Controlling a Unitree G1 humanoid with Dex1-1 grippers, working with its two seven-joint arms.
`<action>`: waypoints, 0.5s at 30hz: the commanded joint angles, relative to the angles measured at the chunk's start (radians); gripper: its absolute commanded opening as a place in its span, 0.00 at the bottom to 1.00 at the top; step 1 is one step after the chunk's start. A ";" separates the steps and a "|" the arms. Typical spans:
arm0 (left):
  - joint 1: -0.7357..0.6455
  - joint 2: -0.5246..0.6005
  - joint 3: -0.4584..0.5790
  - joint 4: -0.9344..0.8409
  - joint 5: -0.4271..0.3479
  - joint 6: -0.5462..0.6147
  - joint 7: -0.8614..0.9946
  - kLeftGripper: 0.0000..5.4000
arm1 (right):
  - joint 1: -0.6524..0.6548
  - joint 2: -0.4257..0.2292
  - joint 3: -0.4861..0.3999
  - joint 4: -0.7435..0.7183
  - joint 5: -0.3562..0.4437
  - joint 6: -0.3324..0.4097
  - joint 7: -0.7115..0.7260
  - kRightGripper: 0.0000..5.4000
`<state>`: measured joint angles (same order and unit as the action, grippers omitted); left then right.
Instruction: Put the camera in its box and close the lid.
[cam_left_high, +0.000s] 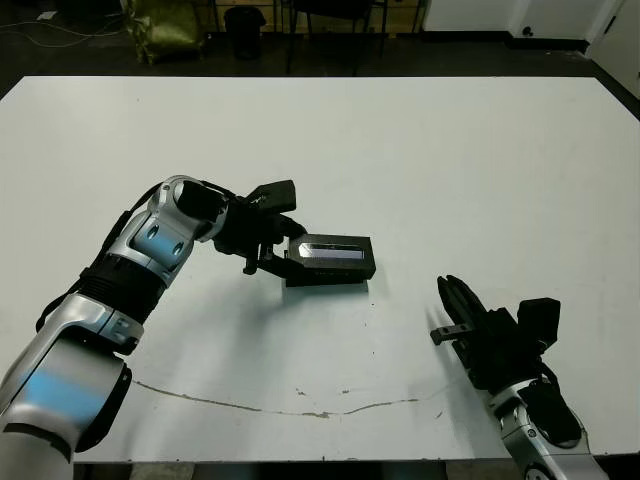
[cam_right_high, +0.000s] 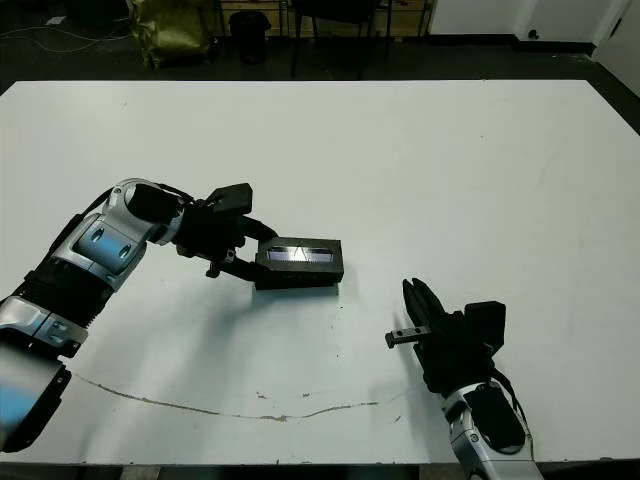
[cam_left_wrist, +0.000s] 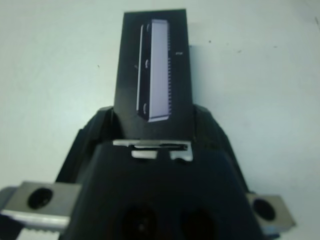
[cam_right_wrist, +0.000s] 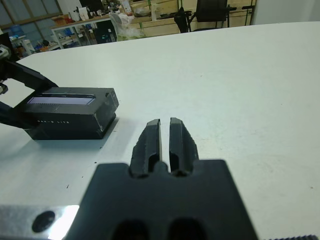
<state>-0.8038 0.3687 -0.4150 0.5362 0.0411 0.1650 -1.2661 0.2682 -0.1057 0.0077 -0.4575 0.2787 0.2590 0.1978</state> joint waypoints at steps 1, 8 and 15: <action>0.003 0.006 -0.005 0.062 0.021 -0.004 0.003 0.45 | 0.013 -0.002 -0.004 0.019 0.003 0.002 0.004 0.00; -0.001 0.009 -0.013 0.126 0.038 -0.052 0.005 0.44 | 0.015 -0.005 -0.005 0.005 0.002 0.012 0.006 0.00; -0.009 0.013 -0.013 0.148 0.041 -0.067 0.002 0.44 | 0.019 0.002 -0.006 -0.003 0.021 0.025 -0.001 0.00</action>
<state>-0.8333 0.3596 -0.4116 0.6543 0.0376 0.0848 -1.2701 0.2747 -0.1041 0.0049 -0.4594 0.2966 0.2599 0.2057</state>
